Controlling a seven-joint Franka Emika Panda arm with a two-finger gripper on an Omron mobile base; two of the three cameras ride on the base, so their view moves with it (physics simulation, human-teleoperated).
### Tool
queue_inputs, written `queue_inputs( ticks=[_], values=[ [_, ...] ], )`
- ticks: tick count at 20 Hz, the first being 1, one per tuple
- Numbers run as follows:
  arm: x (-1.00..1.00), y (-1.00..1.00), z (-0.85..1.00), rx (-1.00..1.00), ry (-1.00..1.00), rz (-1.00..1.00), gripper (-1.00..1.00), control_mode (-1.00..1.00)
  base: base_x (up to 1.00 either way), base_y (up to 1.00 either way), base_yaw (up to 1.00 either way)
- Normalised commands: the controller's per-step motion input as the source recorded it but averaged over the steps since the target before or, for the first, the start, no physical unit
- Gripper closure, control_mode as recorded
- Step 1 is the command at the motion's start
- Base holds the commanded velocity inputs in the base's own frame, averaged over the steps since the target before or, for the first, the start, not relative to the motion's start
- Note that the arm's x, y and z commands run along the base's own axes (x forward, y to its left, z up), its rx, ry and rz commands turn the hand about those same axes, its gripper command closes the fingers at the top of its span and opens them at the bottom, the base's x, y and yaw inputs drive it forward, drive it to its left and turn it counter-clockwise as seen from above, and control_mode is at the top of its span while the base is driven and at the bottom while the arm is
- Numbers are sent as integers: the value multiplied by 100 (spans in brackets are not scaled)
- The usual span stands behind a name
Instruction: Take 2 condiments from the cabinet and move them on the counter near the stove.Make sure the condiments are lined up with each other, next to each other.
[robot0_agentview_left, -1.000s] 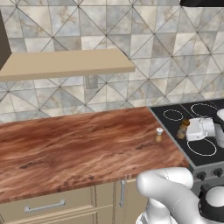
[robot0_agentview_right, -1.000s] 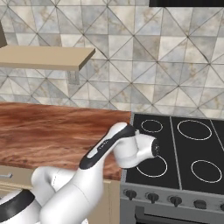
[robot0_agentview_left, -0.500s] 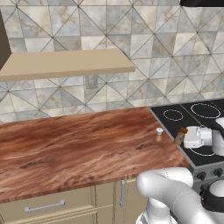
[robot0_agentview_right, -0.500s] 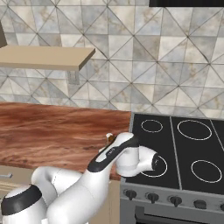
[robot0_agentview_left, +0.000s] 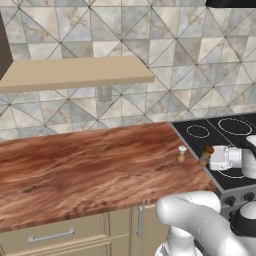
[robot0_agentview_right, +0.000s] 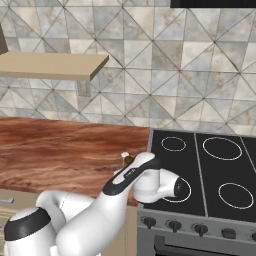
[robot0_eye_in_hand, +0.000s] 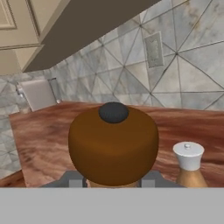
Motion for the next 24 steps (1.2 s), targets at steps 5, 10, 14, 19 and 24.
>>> queue_inputs(
  ticks=[5,10,14,19,24],
  values=[
    [9,0,-9,0,-1,0,100,-100,0,0,0],
    [13,0,-20,0,0,0,100,-100,0,0,0],
    [16,0,-18,0,0,0,100,-100,0,0,0],
    [15,0,-7,0,0,0,100,-100,0,0,0],
    [14,0,-5,0,0,0,100,-100,0,0,0]
  ],
)
